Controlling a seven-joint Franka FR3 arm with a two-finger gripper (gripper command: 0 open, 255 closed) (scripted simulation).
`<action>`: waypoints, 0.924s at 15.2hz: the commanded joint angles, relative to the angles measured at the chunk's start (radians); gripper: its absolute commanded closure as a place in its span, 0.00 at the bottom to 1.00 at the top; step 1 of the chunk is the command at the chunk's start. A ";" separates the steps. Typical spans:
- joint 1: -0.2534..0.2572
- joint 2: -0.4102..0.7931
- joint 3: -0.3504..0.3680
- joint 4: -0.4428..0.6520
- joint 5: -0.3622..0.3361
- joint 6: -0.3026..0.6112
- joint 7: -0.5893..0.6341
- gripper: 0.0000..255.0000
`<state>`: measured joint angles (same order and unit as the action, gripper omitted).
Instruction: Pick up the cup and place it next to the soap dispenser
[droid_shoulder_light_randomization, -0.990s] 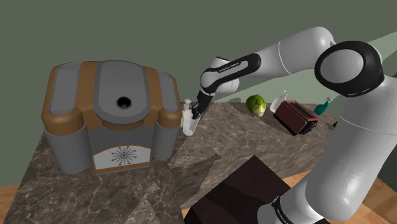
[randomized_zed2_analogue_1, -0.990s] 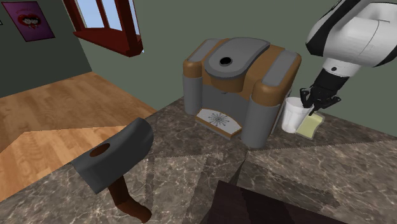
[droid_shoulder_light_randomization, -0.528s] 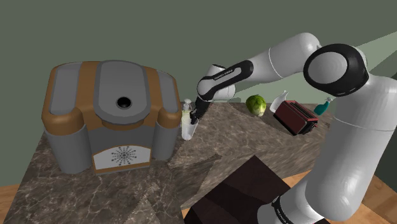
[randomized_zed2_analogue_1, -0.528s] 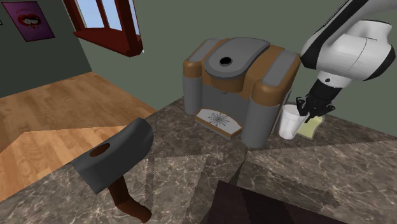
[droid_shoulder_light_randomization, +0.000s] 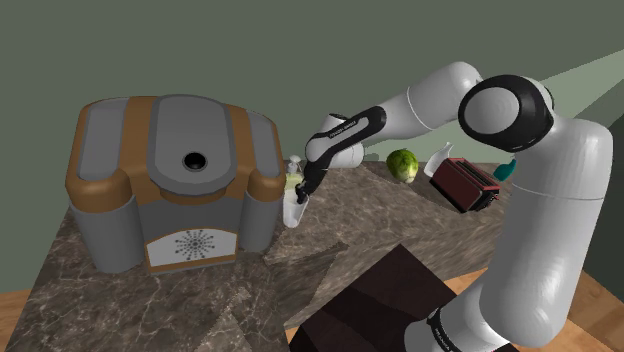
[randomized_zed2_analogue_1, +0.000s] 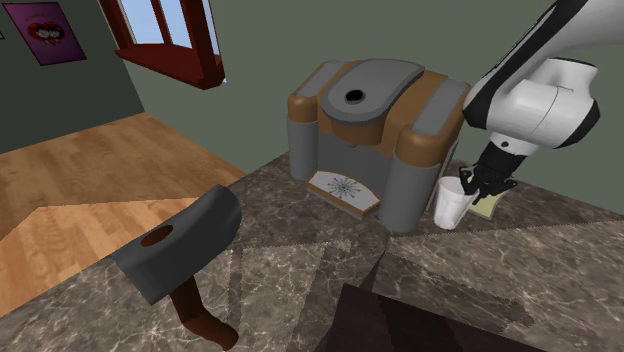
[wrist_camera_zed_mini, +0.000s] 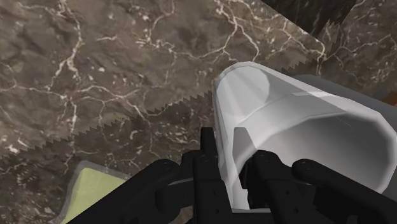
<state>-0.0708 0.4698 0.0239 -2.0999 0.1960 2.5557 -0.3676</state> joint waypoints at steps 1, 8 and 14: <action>-0.002 0.025 0.002 0.004 0.004 0.021 -0.005 1.00; -0.007 0.110 0.010 0.024 0.014 0.087 -0.020 1.00; -0.008 0.136 0.013 0.031 0.017 0.105 -0.024 1.00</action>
<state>-0.0790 0.6048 0.0368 -2.0693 0.2125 2.6598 -0.3917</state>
